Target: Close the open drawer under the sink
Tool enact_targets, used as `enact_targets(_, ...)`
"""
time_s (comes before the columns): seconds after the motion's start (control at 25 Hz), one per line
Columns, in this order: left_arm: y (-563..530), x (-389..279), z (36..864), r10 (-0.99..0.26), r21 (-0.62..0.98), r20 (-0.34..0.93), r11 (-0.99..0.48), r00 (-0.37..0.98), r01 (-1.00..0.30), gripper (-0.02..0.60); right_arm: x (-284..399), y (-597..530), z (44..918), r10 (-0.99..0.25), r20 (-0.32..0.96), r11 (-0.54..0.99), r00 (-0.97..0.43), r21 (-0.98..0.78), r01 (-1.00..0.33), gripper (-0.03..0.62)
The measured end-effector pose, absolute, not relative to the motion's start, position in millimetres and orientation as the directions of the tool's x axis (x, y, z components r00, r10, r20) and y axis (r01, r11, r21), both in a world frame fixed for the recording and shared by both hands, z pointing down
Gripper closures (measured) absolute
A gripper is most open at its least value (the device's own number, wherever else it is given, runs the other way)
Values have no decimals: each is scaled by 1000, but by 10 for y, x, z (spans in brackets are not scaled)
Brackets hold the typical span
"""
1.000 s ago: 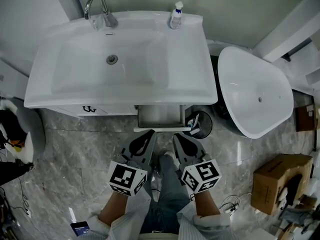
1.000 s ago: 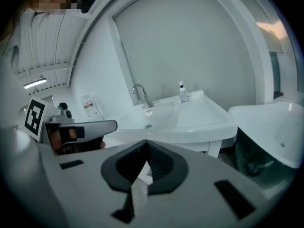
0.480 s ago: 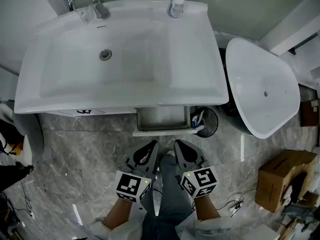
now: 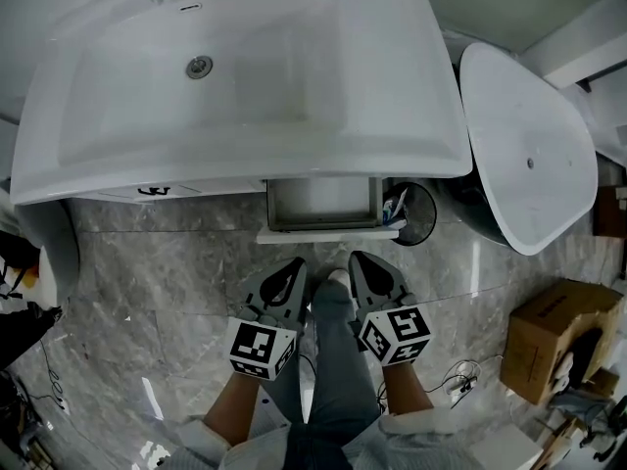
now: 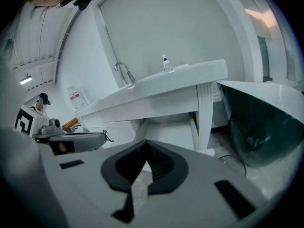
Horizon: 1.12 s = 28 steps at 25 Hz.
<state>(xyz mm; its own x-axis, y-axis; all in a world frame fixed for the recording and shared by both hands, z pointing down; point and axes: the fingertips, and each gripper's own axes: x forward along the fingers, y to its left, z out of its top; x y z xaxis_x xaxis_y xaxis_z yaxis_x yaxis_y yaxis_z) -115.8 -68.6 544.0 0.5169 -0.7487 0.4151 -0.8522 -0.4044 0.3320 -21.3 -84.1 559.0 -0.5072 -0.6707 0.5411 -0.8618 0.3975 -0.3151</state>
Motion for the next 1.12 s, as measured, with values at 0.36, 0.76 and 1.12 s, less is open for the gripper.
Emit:
enact_targets(0.36, -683, -1107, 5813, -742, 334, 437, -392, 509, -857, 565, -205, -847, 6003, -658, 581, 373, -480, -302, -877, 585)
enact_targets(0.76, -761, -1096, 6132, -741, 289, 437, -421, 510, -860, 565, -293, -877, 6343, -672, 520, 427, -527, -310, -850, 585)
enact_targets(1.12, -777, -1070, 6360, -721, 248, 461, -455, 517, -855, 565, -295, -919, 6607, -693, 513, 431, -506, -268, -862, 583)
